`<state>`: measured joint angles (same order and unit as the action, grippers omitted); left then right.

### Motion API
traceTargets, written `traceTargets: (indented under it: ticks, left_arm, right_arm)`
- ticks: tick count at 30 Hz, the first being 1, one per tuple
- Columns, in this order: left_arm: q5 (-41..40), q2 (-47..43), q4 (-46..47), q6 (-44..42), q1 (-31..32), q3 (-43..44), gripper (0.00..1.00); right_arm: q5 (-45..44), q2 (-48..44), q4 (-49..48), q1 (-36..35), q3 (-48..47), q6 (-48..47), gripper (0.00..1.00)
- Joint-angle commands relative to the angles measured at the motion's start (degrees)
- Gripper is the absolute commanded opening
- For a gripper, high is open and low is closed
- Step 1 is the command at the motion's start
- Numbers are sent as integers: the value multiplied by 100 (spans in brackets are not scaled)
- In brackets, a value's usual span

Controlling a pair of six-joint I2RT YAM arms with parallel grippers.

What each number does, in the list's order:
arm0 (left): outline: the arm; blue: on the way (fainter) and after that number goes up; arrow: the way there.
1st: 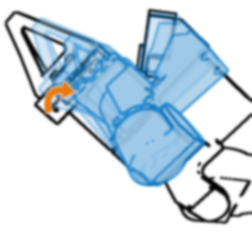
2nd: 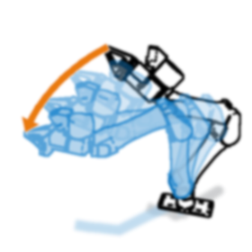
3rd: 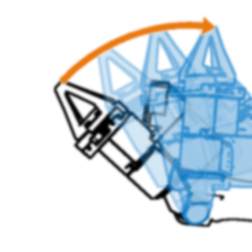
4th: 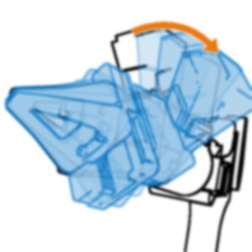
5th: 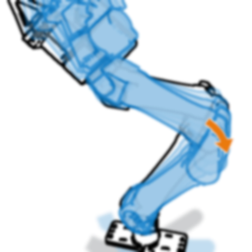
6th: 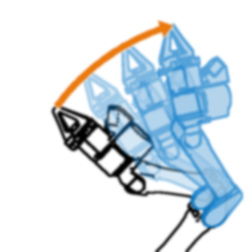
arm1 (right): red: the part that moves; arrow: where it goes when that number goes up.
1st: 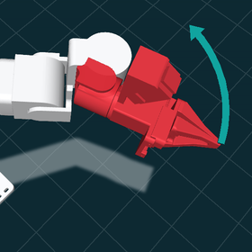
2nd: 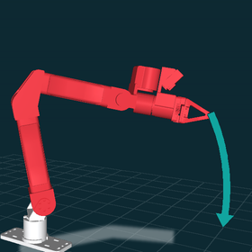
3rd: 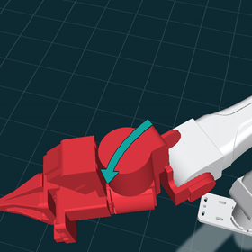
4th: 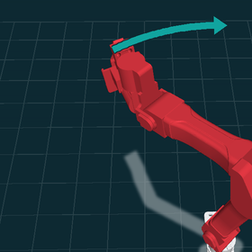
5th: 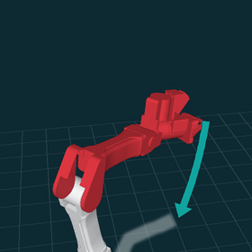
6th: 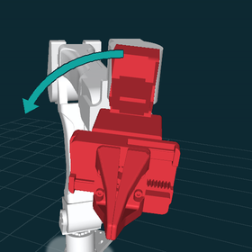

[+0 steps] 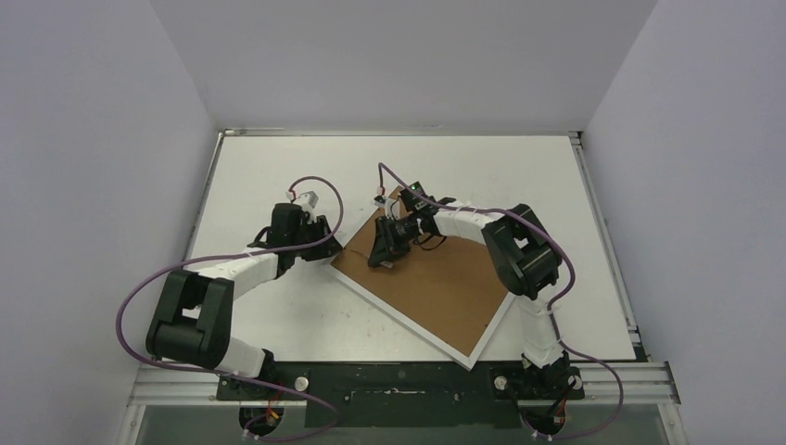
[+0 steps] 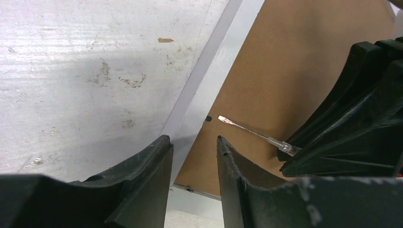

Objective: Take the photo out of the frame
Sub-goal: Release the photo frame item from the photo frame.

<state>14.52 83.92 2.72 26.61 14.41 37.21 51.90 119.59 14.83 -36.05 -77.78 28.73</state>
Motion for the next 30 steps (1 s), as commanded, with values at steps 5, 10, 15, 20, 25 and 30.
traceTargets:
  ticks: [5,10,15,20,25,30]
  left_arm:
    - [381,-200,562,311,-118,-137,35]
    - [434,-76,633,363,-157,-100,30]
    - [545,4,827,441,-252,-114,18]
    - [508,15,816,408,-356,-91,15]
    - [529,79,811,361,-421,-37,15]
    - [609,197,823,339,-457,22,14]
  right_arm:
    - [-23,199,673,-165,-385,-844,5]
    - [-4,296,662,-168,-468,-799,5]
    - [21,369,511,-94,-471,-501,5]
    - [217,342,31,25,-251,-28,5]
    - [292,378,-137,97,-133,249,5]
    - [365,374,-361,163,-22,454,5]
